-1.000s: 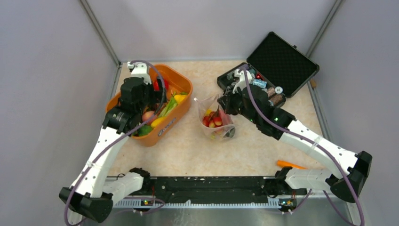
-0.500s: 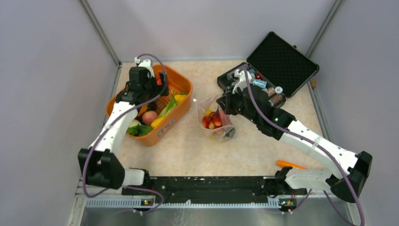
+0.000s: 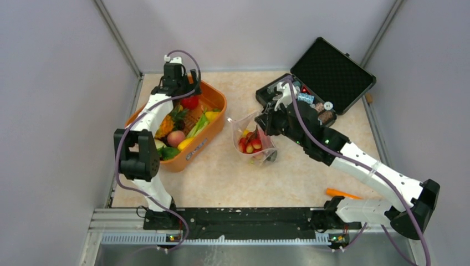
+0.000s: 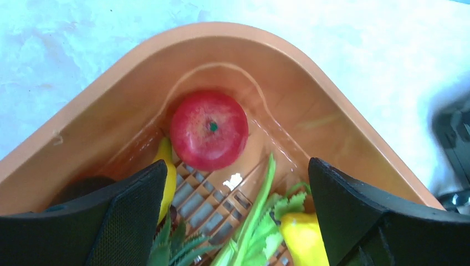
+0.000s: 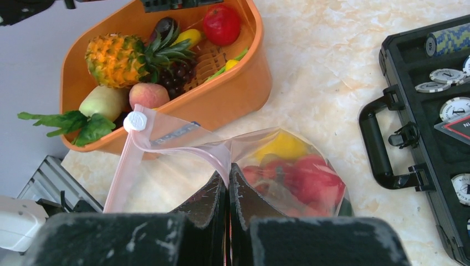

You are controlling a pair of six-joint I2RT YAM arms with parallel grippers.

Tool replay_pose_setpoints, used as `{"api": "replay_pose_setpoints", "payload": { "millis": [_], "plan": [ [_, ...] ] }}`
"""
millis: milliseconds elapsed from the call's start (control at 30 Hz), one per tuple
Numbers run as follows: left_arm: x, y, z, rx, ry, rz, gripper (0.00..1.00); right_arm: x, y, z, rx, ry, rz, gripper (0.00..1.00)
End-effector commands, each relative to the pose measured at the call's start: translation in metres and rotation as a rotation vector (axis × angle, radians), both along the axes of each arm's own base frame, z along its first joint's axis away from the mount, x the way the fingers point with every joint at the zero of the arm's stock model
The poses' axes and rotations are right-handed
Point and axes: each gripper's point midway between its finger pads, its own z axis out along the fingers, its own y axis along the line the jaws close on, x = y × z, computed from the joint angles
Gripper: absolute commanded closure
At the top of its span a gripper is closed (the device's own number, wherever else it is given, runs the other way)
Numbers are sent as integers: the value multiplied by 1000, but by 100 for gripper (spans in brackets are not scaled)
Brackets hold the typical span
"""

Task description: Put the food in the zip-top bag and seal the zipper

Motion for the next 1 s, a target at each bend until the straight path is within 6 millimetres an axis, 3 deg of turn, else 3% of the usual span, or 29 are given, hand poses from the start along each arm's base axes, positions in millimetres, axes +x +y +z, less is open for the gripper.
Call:
{"api": "replay_pose_setpoints", "payload": {
  "millis": [0,733,800,967],
  "plan": [
    [27,10,4,4,-57,68,5,-3,-6,24,70,-53,-9,100],
    [30,22,-85,8,107,102,10,-6,-2,26,83,-52,14,100],
    [31,19,-87,1,111,83,14,-6,-1,26,87,-47,17,100],
    [29,18,-85,3,115,76,34,-7,-1,25,91,-43,22,100]
  ]
}}
